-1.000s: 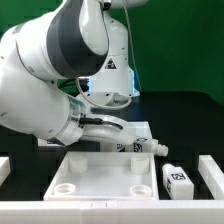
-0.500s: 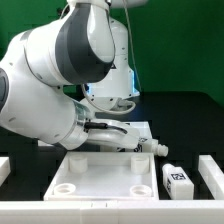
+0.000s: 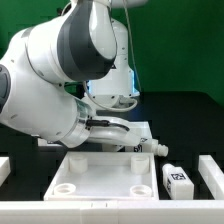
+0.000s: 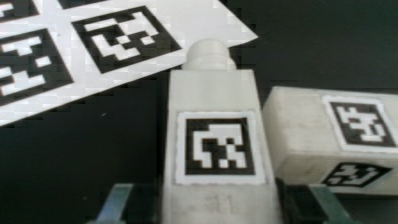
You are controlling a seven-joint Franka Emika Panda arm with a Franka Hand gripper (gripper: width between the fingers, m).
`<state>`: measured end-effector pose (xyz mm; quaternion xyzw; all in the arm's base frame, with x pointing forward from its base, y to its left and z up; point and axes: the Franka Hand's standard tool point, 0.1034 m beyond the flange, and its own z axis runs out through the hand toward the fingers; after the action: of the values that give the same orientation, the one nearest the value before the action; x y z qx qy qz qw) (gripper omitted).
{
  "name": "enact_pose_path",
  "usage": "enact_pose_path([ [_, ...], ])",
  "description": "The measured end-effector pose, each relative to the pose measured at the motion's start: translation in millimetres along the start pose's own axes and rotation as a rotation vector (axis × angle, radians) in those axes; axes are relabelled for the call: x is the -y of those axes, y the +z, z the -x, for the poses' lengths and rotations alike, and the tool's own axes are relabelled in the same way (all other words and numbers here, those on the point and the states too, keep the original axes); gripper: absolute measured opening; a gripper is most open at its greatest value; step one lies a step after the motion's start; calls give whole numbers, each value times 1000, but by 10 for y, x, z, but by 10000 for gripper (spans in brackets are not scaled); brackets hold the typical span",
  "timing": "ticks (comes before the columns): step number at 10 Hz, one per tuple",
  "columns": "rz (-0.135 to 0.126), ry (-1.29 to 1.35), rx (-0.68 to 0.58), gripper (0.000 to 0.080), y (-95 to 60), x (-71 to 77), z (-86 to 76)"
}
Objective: Assemble one leg
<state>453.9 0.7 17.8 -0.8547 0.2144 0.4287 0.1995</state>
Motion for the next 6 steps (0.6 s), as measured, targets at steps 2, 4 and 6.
enact_pose_path([
  [2, 7, -26, -4, 282, -118, 129, 133],
  [4, 16, -69, -15, 282, -319, 316, 296],
  [6, 14, -79, -134, 282, -382, 365, 154],
])
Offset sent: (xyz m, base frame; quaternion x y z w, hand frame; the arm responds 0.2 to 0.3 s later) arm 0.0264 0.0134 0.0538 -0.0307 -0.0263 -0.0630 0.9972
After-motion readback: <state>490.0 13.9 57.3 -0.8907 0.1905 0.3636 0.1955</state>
